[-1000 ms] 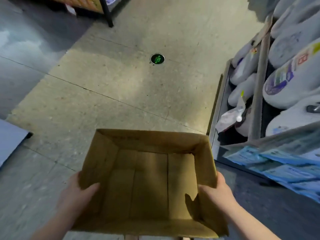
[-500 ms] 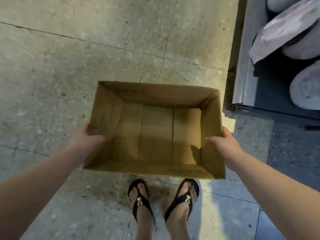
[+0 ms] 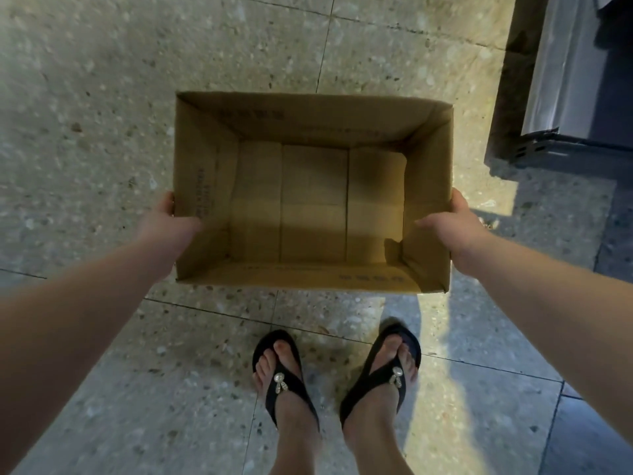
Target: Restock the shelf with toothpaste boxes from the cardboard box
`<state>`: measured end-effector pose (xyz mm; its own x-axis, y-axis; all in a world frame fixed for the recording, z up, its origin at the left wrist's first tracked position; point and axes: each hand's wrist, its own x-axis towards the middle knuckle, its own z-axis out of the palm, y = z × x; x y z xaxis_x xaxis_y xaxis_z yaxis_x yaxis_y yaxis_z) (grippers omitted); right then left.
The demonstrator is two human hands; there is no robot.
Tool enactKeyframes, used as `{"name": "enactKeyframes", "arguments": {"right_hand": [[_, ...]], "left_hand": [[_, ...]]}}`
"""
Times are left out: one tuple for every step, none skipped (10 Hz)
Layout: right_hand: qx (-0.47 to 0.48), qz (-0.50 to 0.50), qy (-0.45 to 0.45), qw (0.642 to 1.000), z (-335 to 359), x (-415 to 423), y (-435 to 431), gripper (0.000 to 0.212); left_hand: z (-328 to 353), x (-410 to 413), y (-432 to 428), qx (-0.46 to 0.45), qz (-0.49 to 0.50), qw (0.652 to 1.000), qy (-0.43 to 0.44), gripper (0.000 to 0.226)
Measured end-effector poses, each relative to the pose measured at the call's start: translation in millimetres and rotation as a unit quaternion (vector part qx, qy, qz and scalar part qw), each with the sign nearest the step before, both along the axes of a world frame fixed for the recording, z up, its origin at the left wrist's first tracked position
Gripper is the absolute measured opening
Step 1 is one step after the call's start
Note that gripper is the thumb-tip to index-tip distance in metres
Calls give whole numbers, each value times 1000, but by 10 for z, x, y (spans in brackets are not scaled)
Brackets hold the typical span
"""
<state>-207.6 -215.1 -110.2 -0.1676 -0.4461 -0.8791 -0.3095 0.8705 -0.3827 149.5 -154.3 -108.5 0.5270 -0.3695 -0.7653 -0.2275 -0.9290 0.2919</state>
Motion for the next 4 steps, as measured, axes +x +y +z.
{"name": "enactKeyframes", "arguments": {"right_hand": [[3,19,15,1000,31,29,37,66],[-4,49,53,997,277,108,69,76],[-61,73,57,994,702,179,102,69],[-105,98,66,987,1329,325,178,60]], "left_hand": [[50,-50,11,9,-24,1000,2,61],[205,-157,4,14,-64,997,-32,69],[468,-318,-30,-15,-123,991,-49,78],[918,-531,-74,-17,-167,985,-44,74]]}}
